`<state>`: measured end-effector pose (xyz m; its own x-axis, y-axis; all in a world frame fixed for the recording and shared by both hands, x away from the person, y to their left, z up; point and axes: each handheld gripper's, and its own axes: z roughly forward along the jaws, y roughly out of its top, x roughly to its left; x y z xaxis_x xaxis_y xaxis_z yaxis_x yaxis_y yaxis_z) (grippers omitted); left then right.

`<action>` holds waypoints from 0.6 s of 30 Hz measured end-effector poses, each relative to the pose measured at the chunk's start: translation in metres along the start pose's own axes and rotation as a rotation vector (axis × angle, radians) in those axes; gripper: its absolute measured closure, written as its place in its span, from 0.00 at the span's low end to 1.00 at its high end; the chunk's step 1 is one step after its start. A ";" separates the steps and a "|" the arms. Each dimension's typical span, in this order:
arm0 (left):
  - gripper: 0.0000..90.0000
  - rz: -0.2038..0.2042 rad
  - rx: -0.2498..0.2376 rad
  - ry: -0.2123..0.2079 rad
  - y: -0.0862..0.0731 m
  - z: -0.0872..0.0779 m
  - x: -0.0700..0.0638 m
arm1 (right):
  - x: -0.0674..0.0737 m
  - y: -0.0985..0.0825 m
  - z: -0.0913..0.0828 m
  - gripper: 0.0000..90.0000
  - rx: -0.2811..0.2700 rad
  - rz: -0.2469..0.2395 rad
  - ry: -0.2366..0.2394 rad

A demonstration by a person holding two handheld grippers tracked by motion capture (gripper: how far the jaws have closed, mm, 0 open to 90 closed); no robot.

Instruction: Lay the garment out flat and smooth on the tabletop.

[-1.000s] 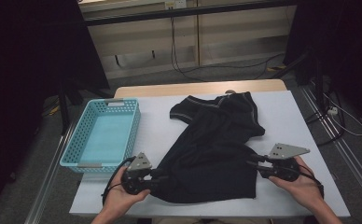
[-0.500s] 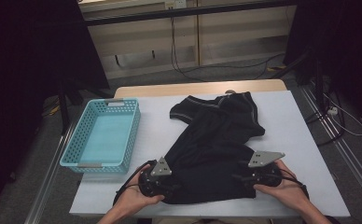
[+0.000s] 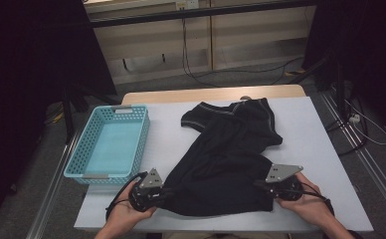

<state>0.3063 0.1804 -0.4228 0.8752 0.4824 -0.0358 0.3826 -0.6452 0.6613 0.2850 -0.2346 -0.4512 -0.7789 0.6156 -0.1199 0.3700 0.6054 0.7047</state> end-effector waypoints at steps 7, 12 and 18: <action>0.92 -0.071 0.004 0.017 -0.021 -0.017 0.007 | -0.021 -0.023 -0.025 0.99 0.013 0.064 -0.093; 0.85 -0.088 -0.028 -0.020 -0.026 -0.023 0.004 | -0.018 -0.023 -0.028 0.96 -0.015 0.058 -0.036; 0.63 -0.078 -0.088 -0.035 -0.011 -0.021 0.001 | -0.016 -0.013 -0.030 0.80 -0.067 0.108 -0.008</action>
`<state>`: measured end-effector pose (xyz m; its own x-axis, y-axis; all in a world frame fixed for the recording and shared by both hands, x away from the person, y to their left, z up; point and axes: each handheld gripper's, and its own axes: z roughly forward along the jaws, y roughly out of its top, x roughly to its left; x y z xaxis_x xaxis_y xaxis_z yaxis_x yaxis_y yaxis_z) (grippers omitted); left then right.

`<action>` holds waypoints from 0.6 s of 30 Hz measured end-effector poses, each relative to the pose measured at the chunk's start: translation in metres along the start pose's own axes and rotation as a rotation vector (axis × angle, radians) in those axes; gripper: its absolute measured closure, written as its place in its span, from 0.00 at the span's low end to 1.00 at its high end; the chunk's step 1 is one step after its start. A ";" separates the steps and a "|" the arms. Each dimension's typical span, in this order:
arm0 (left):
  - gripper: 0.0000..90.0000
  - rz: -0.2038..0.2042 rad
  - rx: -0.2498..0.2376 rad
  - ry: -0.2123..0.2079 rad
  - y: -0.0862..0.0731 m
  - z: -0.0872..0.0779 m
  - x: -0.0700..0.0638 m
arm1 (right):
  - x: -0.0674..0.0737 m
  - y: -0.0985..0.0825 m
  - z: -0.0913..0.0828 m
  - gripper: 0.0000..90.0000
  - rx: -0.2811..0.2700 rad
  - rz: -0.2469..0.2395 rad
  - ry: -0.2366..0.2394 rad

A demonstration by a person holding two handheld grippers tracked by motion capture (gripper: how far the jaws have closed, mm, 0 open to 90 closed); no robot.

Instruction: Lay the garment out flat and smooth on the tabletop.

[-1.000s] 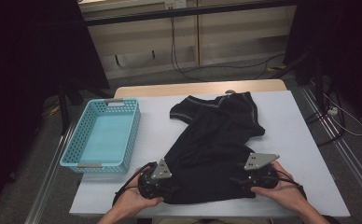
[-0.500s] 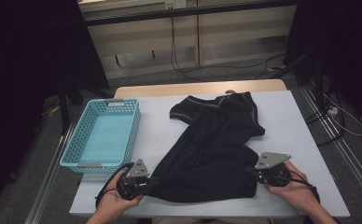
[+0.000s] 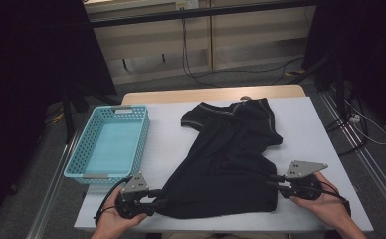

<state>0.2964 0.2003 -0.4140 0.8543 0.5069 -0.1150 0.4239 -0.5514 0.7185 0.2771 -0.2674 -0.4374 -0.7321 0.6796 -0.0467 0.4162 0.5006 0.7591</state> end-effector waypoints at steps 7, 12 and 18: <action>0.64 0.007 -0.032 0.044 0.017 0.007 0.008 | -0.014 0.005 -0.003 0.78 -0.048 0.060 -0.088; 0.60 0.017 0.022 0.049 0.025 0.032 0.019 | -0.014 0.000 0.002 0.75 -0.004 0.065 -0.089; 0.61 0.019 0.085 0.117 0.033 0.058 0.029 | -0.009 -0.005 0.003 0.74 0.017 0.056 -0.051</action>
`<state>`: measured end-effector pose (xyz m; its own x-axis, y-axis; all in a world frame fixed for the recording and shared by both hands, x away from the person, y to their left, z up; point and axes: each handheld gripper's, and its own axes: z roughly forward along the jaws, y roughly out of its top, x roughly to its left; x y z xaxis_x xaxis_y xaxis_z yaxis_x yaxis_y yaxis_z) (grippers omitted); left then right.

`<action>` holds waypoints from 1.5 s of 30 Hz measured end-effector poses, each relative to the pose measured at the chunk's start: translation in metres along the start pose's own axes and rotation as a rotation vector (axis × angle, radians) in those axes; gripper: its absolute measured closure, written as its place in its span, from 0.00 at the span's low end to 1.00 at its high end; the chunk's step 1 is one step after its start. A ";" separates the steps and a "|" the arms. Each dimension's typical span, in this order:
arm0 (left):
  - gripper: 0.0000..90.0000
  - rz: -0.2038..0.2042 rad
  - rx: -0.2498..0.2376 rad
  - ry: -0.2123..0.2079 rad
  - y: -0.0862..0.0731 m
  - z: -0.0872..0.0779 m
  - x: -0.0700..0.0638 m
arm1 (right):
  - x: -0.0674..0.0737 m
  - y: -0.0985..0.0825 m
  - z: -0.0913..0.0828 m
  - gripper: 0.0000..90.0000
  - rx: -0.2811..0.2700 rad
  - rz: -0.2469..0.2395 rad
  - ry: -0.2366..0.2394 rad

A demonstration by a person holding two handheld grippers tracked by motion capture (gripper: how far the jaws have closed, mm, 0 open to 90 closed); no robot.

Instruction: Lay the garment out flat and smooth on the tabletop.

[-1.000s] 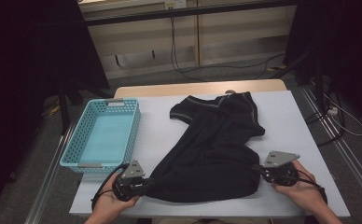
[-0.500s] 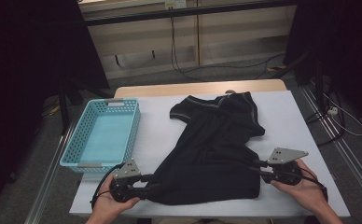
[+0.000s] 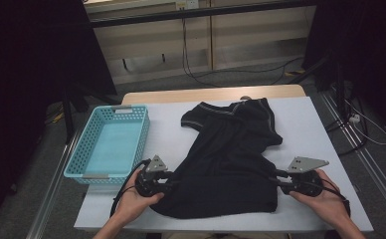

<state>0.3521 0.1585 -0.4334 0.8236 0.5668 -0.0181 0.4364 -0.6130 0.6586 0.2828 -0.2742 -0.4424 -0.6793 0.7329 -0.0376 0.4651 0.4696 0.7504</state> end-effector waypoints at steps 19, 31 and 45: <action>0.93 -0.080 0.007 -0.072 -0.009 -0.002 -0.003 | 0.020 0.000 0.009 0.95 0.059 -0.100 0.063; 0.93 -0.141 -0.059 -0.144 -0.021 -0.033 -0.010 | -0.005 -0.025 -0.027 0.98 0.093 -0.076 -0.104; 0.68 -0.142 -0.057 -0.043 -0.020 -0.039 -0.008 | 0.006 -0.012 -0.028 0.82 -0.022 -0.049 0.050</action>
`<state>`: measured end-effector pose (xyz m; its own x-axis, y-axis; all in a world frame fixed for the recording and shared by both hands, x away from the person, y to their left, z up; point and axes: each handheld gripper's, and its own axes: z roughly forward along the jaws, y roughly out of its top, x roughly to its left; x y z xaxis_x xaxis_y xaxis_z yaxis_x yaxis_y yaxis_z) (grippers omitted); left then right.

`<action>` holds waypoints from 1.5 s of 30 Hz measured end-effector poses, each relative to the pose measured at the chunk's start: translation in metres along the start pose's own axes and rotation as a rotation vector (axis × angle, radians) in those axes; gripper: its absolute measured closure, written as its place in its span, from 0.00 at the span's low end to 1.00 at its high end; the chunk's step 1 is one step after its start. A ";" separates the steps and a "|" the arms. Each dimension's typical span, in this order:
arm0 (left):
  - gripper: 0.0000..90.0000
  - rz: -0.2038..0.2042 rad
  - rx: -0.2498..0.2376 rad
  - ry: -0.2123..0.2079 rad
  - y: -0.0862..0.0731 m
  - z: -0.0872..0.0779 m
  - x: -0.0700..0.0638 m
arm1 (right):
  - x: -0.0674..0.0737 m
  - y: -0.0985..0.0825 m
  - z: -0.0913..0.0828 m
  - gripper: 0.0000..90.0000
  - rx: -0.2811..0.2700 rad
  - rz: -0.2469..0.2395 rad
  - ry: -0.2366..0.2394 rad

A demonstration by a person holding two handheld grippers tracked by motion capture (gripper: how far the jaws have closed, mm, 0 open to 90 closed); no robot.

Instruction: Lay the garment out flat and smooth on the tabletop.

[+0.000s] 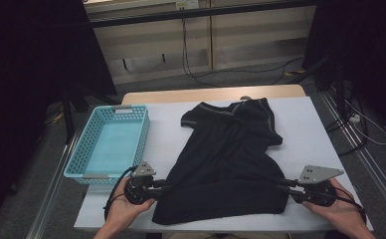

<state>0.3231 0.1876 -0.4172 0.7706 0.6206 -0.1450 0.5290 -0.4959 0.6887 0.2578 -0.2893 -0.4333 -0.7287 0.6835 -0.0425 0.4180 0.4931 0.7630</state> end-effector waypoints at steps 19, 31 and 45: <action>0.50 0.188 -0.026 -0.097 0.008 0.021 -0.037 | 0.030 0.041 0.042 0.53 0.010 0.003 0.141; 0.90 0.238 0.130 -0.098 0.004 0.040 -0.036 | 0.040 0.037 0.061 0.53 0.094 -0.051 0.139; 0.96 0.153 0.047 -0.119 -0.004 0.000 -0.022 | 0.010 0.029 0.015 0.51 -0.056 0.067 0.028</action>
<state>0.3042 0.1761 -0.4163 0.8785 0.4608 -0.1258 0.4159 -0.6083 0.6760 0.2707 -0.2603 -0.4209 -0.7154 0.6982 0.0271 0.4357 0.4154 0.7985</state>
